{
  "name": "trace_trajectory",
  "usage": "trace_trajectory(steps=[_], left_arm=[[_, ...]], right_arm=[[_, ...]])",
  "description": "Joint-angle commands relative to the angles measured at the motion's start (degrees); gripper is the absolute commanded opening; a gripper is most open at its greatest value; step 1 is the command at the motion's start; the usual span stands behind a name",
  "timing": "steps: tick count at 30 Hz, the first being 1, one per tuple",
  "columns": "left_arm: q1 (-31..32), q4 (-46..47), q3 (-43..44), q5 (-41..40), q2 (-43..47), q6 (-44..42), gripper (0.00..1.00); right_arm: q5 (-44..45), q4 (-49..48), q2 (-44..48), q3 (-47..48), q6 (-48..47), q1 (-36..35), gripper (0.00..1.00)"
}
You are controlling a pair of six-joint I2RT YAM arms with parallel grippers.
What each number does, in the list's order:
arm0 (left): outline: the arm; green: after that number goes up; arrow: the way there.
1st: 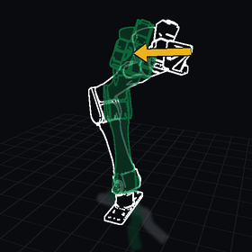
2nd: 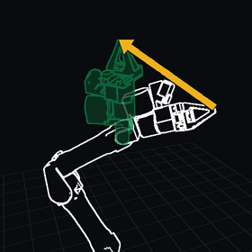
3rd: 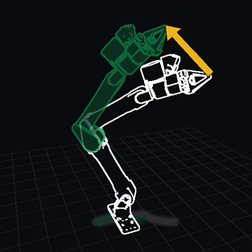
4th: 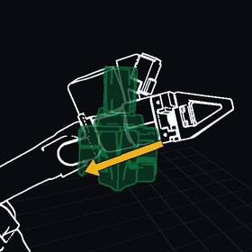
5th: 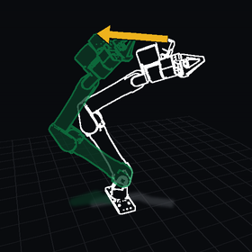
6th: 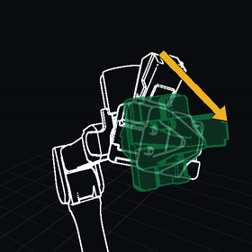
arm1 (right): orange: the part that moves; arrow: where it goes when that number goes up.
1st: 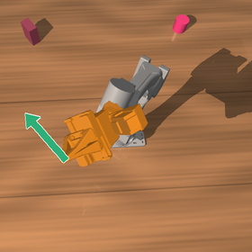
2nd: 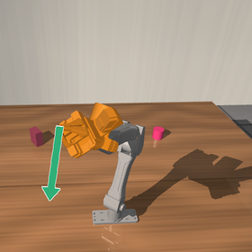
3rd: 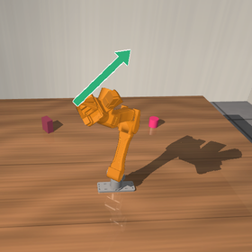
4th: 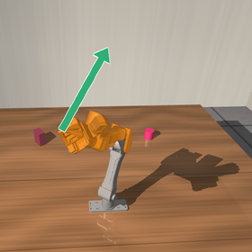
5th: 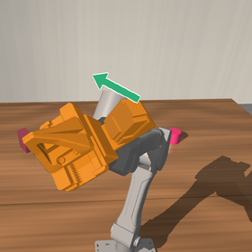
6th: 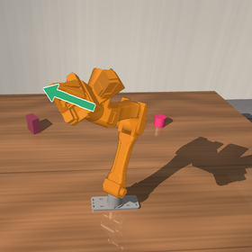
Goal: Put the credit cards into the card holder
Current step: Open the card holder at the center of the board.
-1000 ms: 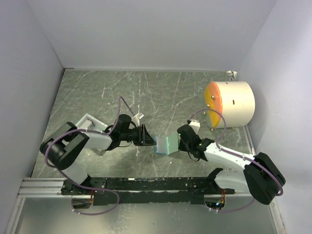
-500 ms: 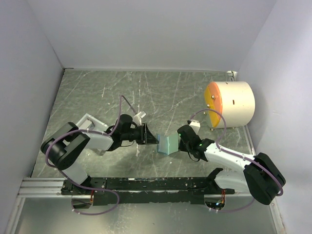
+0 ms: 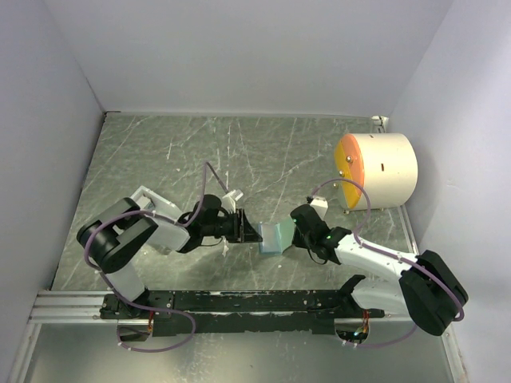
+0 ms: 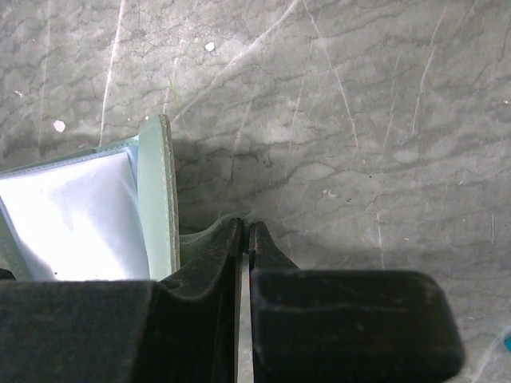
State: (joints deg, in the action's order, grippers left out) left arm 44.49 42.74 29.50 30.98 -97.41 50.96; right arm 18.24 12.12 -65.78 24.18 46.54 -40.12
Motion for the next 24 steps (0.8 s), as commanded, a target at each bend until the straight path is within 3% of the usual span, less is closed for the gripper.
trace_trajectory(steps=[1, 6, 10, 13, 17, 24], left_arm=[[1.24, -3.28, 1.02, -3.85, 1.04, -4.52, 0.43], [1.30, -7.87, 0.10, -7.34, 5.81, -4.75, 0.17], [1.30, -16.71, -0.26, -12.57, 14.62, -5.24, 0.07], [1.30, -30.99, 1.95, -19.21, 22.24, -6.51, 0.07], [1.25, -40.90, 3.14, -24.93, 30.41, -7.87, 0.07], [1.30, -41.97, 4.11, -23.48, 26.82, -7.37, 0.23]], right_arm=[[-0.72, -0.01, 0.80, 0.13, 0.31, 0.30, 0.00], [-2.46, 1.37, 1.87, 2.57, -2.86, -1.19, 0.00], [-5.11, 1.80, 2.00, 6.68, -4.50, -6.12, 0.00], [-9.66, 0.32, 1.62, 9.23, -5.20, -7.43, 0.00], [-10.68, -0.58, -0.45, 11.08, -4.92, -7.59, 0.00], [-2.09, 4.65, -3.75, 10.50, -4.03, -6.34, 0.00]])
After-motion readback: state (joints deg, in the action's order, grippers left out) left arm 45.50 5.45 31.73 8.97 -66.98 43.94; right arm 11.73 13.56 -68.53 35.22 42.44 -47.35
